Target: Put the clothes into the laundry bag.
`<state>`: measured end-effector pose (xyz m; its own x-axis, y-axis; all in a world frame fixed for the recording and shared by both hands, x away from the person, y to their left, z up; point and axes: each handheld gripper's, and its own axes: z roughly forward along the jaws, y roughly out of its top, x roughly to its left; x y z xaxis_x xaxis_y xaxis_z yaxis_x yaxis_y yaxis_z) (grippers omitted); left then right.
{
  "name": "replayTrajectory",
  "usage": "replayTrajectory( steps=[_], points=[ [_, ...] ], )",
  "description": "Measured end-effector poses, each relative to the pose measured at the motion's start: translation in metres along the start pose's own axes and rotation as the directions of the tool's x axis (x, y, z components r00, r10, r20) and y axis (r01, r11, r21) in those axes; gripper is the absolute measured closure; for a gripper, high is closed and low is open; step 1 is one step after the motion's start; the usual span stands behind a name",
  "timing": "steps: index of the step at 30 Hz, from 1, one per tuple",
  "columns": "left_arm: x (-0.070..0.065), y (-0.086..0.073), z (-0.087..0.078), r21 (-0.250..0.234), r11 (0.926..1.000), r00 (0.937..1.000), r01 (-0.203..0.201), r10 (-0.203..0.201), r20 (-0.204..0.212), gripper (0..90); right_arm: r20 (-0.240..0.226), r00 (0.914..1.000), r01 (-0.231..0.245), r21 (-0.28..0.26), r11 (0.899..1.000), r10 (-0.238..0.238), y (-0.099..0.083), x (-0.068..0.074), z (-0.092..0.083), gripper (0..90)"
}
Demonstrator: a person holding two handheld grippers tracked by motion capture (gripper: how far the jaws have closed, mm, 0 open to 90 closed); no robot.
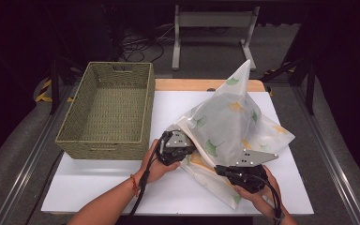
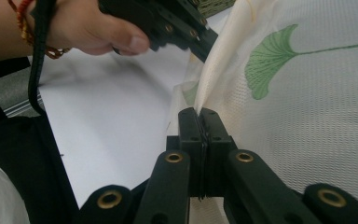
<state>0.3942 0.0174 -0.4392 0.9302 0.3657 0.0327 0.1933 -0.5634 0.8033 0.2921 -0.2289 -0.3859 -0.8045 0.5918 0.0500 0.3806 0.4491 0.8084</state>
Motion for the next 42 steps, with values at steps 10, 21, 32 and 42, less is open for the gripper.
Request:
replayTrajectory(
  steps=[10,21,32,42],
  points=[
    [0.017,0.017,0.057,0.000,0.9986,0.9922,0.053,-0.052,-0.113,90.0,-0.061,0.9975,0.039,0.058,0.998,-0.036,-0.005,0.011,0.018,89.3],
    [0.038,0.019,0.060,-0.059,0.9778,0.9516,0.201,-0.209,-0.225,90.0,-0.053,0.9963,0.073,0.112,0.991,-0.068,-0.009,0.019,0.029,89.3],
    [0.039,0.011,0.036,-0.066,0.9844,0.9712,0.163,-0.172,-0.165,90.0,0.075,0.9968,0.026,0.039,0.999,-0.028,-0.008,0.001,0.012,89.3],
    [0.014,0.006,0.009,-0.006,0.9980,0.9945,0.063,-0.063,-0.084,90.0,0.097,0.9947,-0.028,-0.061,0.998,0.034,-0.004,-0.008,-0.008,89.2]
  ],
)
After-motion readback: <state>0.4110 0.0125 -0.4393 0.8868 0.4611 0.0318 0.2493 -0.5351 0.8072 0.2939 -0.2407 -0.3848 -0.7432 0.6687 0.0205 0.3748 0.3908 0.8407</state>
